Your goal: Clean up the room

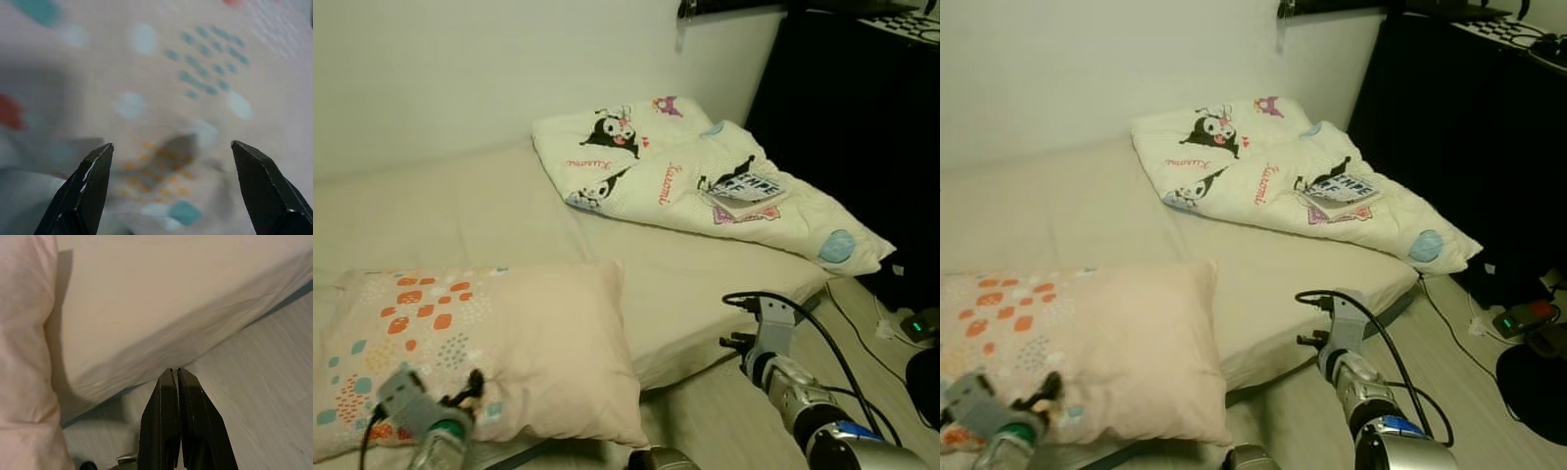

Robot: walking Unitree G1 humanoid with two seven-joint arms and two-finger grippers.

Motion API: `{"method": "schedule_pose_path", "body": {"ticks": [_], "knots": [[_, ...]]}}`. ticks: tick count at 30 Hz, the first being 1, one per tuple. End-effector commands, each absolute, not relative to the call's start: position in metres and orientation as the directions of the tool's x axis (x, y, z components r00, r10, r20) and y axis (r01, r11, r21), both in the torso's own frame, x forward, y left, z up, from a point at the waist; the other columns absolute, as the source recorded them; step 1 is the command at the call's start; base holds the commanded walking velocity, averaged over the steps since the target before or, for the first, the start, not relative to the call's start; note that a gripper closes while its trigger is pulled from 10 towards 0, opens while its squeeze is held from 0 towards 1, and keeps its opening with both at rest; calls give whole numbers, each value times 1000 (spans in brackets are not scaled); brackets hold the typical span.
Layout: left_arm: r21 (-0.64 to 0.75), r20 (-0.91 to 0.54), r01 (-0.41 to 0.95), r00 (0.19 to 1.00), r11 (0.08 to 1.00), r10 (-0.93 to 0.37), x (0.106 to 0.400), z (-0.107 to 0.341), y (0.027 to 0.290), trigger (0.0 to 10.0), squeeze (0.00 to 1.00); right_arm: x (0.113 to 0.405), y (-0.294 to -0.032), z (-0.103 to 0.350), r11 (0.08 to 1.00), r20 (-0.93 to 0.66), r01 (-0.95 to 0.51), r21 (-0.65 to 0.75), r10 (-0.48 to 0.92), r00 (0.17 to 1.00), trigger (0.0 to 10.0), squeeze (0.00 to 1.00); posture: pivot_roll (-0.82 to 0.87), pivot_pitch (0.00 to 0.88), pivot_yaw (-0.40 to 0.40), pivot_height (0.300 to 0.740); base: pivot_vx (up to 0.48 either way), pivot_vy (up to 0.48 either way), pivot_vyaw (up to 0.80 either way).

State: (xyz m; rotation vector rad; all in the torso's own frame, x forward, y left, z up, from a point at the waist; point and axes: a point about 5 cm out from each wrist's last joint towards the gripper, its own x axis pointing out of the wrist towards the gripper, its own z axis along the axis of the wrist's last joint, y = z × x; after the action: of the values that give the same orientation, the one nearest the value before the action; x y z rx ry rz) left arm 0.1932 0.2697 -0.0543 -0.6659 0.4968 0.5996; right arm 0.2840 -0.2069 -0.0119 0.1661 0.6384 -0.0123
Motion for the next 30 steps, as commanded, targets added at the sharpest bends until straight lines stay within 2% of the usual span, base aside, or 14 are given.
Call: {"method": "schedule_pose_path", "body": {"ticks": [1, 3, 5, 8, 12, 17, 22, 23, 30], "knots": [[-427, -596, -676, 710, 601, 376, 188, -54, 278, 10000, 1000, 281, -209, -15, 988, -606, 68, 142, 33, 795, 10000, 0, -149, 0, -4, 740, 0, 0, 0], [-429, -599, -698, 695, 573, 398, 183, -54, 286, 10000, 1000, 281, -209, -14, 987, -603, 70, 146, 33, 797, 10000, 0, -150, 0, -7, 740, 0, 0, 0], [-466, -635, -746, 656, 476, 408, 169, -60, 289, 10000, 1000, 283, -211, -12, 989, -595, 55, 138, 38, 803, 10000, 0, -145, 0, -9, 740, 0, 0, 0], [-471, -637, -750, 653, 464, 409, 168, -61, 289, 10000, 1000, 283, -211, -12, 989, -595, 53, 136, 39, 803, 10000, 0, -145, 0, -9, 740, 0, 0, 0], [-535, -688, -755, 650, 380, 323, 154, -77, 262, 10000, 1000, 283, -217, -11, 987, -605, 94, 129, 3, 796, 10000, 0, -153, 35, -6, 740, 0, 0, 0], [-567, -704, -760, 647, 316, 293, 146, -83, 255, 10000, 1000, 285, -221, -8, 988, -595, 97, 123, -4, 804, 10000, 0, -160, 37, -10, 740, 0, 0, 0], [-595, -712, -737, 669, 321, 213, 142, -89, 239, 10000, 1000, 289, -222, -4, 989, -600, 99, 113, -12, 800, 10000, 0, -168, 32, -17, 730, 0, 0, 0], [-609, -708, -728, 678, 314, 198, 143, -89, 236, 10000, 0, 291, -223, -3, 989, -597, 99, 113, -12, 802, 10000, 0, -170, 35, -17, 725, 0, 0, 0], [-644, -688, -712, 699, 280, 195, 145, -89, 229, 10000, 0, 298, -224, 5, 990, -579, 88, 114, -6, 815, 10000, 0, -176, 37, -29, 700, 0, 0, 0]]}}
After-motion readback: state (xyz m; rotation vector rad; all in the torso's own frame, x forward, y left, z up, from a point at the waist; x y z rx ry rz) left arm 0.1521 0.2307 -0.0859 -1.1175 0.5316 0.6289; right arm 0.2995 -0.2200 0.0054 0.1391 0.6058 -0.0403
